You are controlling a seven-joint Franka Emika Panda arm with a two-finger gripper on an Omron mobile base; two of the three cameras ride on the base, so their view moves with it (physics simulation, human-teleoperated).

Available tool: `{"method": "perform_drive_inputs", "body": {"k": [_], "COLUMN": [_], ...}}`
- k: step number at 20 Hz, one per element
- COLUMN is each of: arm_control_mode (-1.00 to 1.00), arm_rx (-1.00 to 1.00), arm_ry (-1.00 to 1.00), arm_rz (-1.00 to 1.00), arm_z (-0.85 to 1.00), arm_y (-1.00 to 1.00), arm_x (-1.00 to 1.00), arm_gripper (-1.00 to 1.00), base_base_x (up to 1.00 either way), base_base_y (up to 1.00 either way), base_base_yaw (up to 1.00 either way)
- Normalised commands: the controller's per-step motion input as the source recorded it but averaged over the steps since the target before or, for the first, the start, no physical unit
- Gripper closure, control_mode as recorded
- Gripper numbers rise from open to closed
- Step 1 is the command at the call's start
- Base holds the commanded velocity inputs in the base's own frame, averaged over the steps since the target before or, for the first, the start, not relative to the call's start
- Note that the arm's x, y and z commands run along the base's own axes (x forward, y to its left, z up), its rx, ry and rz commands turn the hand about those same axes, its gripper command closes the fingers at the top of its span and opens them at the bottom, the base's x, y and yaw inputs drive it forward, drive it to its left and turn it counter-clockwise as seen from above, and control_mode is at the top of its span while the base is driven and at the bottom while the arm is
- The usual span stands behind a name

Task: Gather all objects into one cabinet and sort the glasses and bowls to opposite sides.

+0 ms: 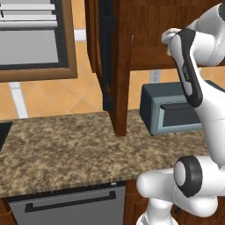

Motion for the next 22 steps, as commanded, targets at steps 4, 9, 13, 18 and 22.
{"method": "perform_drive_inputs", "body": {"k": [4,9,13,18,22], "arm_control_mode": [-1.0,-1.0,-1.0,-1.0,-1.0], "arm_rx": [-0.04,-0.14,-0.02,-0.04,0.0], "arm_ry": [-0.08,-0.11,0.0,0.0,0.0], "arm_rz": [0.0,0.0,0.06,0.05,0.04], "arm_z": [-0.04,-0.02,-0.03,-0.05,-0.1], "arm_y": [0.02,0.2,0.23,0.06,0.05], "arm_x": [0.4,0.25,0.11,0.26,0.35], "arm_gripper": [1.0,1.0,1.0,1.0,1.0], "base_base_x": [0.0,0.0,0.0,0.0,0.0], "base_base_y": [0.0,0.0,0.0,0.0,0.0], "base_base_yaw": [0.0,0.0,0.0,0.0,0.0]}}
